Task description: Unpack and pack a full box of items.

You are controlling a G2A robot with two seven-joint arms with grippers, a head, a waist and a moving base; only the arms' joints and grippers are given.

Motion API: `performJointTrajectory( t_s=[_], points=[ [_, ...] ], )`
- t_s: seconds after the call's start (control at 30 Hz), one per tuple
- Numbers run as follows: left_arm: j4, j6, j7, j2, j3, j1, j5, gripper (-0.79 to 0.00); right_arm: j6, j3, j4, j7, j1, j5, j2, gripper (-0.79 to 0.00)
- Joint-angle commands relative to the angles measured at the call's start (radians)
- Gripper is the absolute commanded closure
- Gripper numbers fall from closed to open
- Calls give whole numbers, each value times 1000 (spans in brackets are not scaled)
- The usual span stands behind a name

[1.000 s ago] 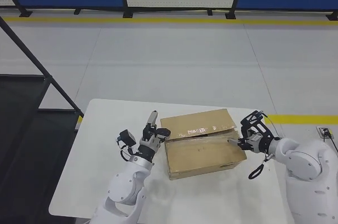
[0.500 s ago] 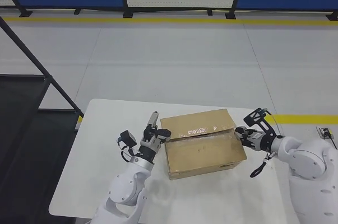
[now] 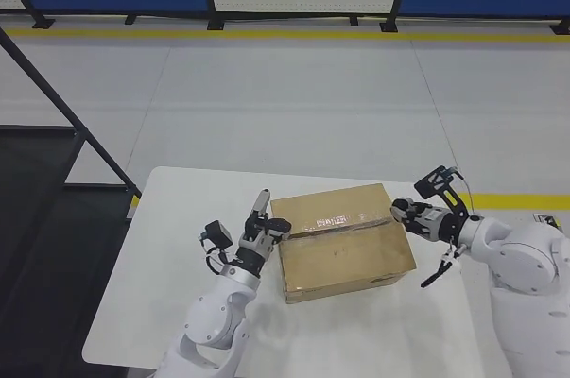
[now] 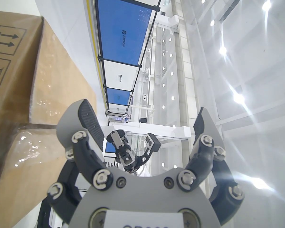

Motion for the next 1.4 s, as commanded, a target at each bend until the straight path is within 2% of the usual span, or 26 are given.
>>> performJointTrajectory(
  t_s=[0.0,0.2,0.5,0.93,1.13,1.37],
  points=[
    [1,1,0,0,1,0,2,-785,-29,10,-3,-12,-9,26,6,0],
    [32,11,43,-4,2,-18,17,-785,-113,34,-15,-54,-42,107,26,0],
    [140,34,60,-15,22,-102,23,-785,-130,21,-38,-93,-57,140,47,0],
    [235,35,65,-24,29,-142,17,-785,-253,42,-119,-161,-135,235,85,0],
    [255,33,63,-28,36,-152,22,-785,-223,42,-140,-182,-151,226,99,0],
    [265,31,61,-31,35,-152,23,-785,-237,39,-159,-213,-163,264,116,0]
  ],
)
